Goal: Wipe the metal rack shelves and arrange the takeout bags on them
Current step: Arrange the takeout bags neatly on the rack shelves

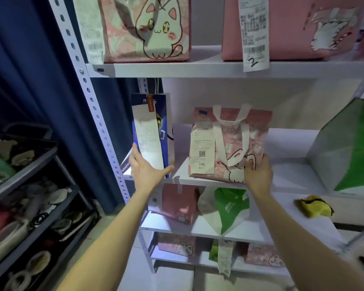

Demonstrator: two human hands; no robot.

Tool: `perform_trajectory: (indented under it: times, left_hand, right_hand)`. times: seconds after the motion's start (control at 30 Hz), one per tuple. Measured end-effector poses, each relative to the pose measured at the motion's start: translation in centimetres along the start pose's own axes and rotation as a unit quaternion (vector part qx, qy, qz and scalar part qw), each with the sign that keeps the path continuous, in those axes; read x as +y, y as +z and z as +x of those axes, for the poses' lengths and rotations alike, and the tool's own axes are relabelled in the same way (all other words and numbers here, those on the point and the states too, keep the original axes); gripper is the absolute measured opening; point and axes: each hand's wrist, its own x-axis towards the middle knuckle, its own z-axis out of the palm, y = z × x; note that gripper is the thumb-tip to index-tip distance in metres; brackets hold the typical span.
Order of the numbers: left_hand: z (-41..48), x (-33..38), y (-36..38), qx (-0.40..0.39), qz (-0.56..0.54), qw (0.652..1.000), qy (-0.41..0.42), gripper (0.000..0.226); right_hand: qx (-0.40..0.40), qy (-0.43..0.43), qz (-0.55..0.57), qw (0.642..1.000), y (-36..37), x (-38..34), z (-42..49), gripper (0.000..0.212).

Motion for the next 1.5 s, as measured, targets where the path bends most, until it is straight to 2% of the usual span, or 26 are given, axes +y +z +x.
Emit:
perform_trajectory:
  times: [0.13, 0.37, 0.63, 0.7, 0.77, 0.83, 0.93, 1.0, 1.07, 1.17, 1.27, 1.5]
  left_hand:
    - [-0.8, -0.1, 2.4, 0.014, 0.048, 0.998, -0.033, 0.164]
    - [0.0, -1.1, 2.7, 0.063, 0.038, 0.997, -0.032, 0.152]
    - [0.2, -1.9, 1.7, 0.042, 0.067, 0.997, -0.025, 0.152]
    - [-0.8, -1.6, 1.7, 0.105, 0.081, 0.991, 0.018, 0.137]
    - [-2.0, -0.9, 2.3, 0.150, 0.075, 0.978, 0.127, 0.108]
    - [-2.8, 0.4, 3.6, 0.078, 0.024, 0.977, 0.199, 0.084]
    - [-3.5, 3.3, 5.4, -0.092, -0.080, 0.983, 0.139, 0.076]
    - [-3.2, 4.6, 6.4, -0.129, -0.102, 0.980, 0.113, 0.069]
    - [-2.7, 5.3, 7.2, -0.151, -0.092, 0.978, 0.108, 0.052]
    - [-3.0, 5.7, 8.0, -0.135, -0.072, 0.982, 0.114, 0.022]
    - [-4.5, 5.9, 8.2, -0.112, -0.094, 0.982, 0.119, 0.005]
    - [-10.4, 7.3, 8.5, -0.059, -0.111, 0.986, 0.105, 0.010]
  right_hand:
    - [-0.051, 0.011, -0.005, 0.999, -0.3, 1.1, -0.1, 0.034]
    - [-0.071, 0.019, -0.003, 0.997, -0.4, 1.7, 0.1, 0.037]
    - [-0.085, 0.033, 0.002, 0.996, -0.3, 1.5, 0.0, 0.038]
    - [-0.092, 0.038, 0.003, 0.995, -0.4, 1.3, 0.0, 0.037]
    - [-0.102, 0.043, 0.002, 0.994, -0.7, 1.0, 0.0, 0.037]
    - [-0.112, 0.041, 0.000, 0.993, -1.2, 0.5, 0.0, 0.039]
    - [-0.127, 0.031, 0.005, 0.991, -2.1, -0.1, 0.0, 0.043]
    - [-0.139, 0.038, 0.017, 0.989, -2.6, -0.3, 0.1, 0.040]
    - [-0.142, 0.043, 0.022, 0.989, -3.4, -0.2, 0.0, 0.032]
    - [-0.137, 0.029, 0.022, 0.990, -4.6, 0.2, -0.6, 0.028]
    - [-0.140, 0.020, 0.025, 0.990, -6.1, 0.3, -1.2, 0.028]
    - [-0.145, 0.010, 0.065, 0.987, -11.3, 1.8, -2.8, 0.038]
